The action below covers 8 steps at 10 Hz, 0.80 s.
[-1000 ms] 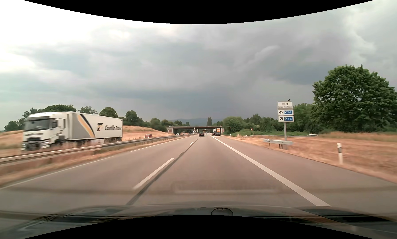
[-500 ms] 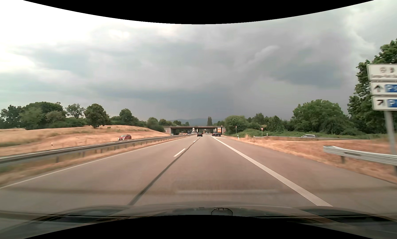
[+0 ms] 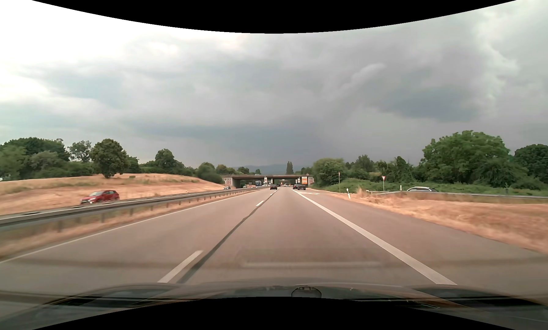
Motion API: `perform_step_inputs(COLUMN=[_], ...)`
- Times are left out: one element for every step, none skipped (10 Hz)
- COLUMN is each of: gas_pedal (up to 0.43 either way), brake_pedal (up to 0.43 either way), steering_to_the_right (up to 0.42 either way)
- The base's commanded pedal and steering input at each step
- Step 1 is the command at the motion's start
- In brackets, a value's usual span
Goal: Follow the waypoints while adhering to traffic rules and regulations
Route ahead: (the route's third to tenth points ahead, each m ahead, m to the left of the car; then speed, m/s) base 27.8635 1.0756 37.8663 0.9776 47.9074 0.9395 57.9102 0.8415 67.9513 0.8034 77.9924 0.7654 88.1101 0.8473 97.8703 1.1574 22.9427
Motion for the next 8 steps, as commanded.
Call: perform_step_inputs(gas_pedal=[0.118, 0.118, 0.118, 0.118, 0.130, 0.150, 0.150, 0.150], brake_pedal=[0.000, 0.000, 0.000, 0.000, 0.000, 0.000, 0.000, 0.000], steering_to_the_right=[-0.001, -0.001, -0.001, -0.001, -0.001, -0.001, -0.001, -0.001])
